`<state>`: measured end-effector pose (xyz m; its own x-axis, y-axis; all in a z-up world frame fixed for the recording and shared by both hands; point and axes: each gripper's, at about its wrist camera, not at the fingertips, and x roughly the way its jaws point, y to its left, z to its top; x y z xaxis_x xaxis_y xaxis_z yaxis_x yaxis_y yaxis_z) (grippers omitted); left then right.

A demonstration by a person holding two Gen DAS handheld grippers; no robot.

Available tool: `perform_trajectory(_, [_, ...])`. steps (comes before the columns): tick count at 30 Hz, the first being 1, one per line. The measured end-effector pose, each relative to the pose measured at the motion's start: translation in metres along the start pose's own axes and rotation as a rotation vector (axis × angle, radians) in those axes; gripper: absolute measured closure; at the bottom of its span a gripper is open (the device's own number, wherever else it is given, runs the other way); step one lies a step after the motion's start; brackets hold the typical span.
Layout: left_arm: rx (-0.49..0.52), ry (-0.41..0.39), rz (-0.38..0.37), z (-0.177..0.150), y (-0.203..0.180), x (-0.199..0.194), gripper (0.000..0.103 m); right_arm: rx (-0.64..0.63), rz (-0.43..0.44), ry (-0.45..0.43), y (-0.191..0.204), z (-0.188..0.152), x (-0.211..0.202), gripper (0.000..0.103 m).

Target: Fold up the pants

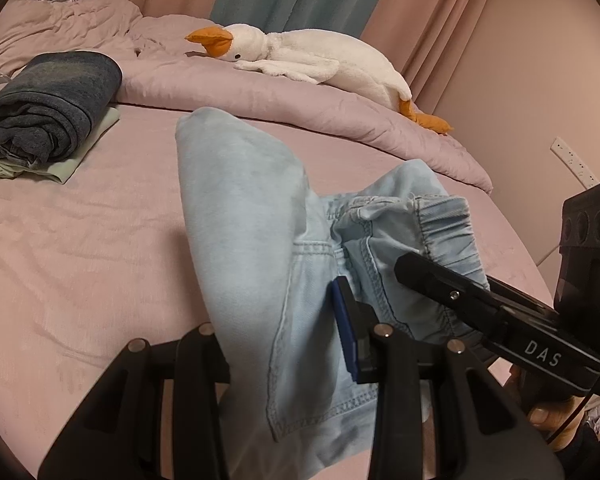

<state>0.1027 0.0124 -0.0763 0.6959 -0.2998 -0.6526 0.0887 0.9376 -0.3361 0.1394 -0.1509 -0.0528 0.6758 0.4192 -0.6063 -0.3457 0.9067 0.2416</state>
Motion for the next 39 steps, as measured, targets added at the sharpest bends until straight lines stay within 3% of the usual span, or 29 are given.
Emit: perform_trajectory(39, [0.024, 0.084, 0.021, 0.019, 0.02, 0.062, 0.066, 0.064, -0.017, 0.043, -0.012, 0.006, 0.04, 0.066])
